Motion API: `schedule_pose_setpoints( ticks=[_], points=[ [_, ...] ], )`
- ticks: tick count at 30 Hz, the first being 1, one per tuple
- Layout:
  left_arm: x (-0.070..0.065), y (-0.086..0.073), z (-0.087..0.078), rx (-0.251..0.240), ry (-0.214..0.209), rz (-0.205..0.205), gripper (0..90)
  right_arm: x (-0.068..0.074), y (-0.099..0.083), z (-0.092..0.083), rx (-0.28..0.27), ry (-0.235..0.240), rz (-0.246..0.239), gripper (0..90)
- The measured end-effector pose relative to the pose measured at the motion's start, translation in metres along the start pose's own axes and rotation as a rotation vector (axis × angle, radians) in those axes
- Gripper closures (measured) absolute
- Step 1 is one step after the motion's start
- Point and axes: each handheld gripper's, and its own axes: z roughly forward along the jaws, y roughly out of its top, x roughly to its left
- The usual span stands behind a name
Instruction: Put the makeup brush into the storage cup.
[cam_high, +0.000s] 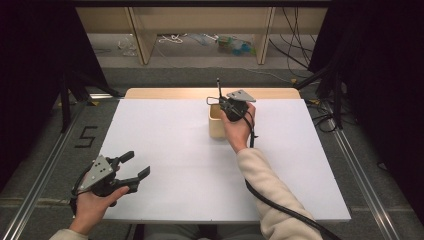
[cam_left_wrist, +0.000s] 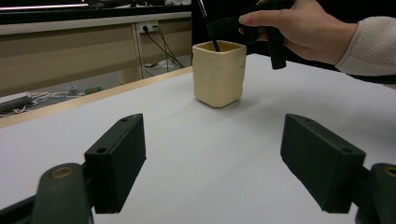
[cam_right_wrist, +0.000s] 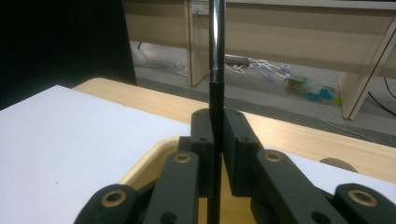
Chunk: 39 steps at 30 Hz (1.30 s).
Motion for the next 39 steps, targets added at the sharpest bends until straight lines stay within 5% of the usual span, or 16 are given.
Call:
schedule_pose_setpoints(
  ticks=[8,20,30,39],
  points=[
    [0.0,0.0,0.0,0.001,-0.001,0.001,22.0,0.001,0.0,0.0,-0.004,0.001,0.001,80.8],
    [0.0,0.0,-0.001,0.002,0.001,0.001,21.9,-0.004,0.008,-0.004,-0.008,0.04,0.009,34.1],
    [0.0,0.0,-0.001,0.004,0.008,0.003,21.7,-0.013,0.012,-0.018,0.0,0.08,-0.055,29.0],
    [0.0,0.0,-0.001,0.005,0.012,0.005,21.6,-0.023,0.011,-0.036,0.023,0.113,-0.05,29.0]
  ],
)
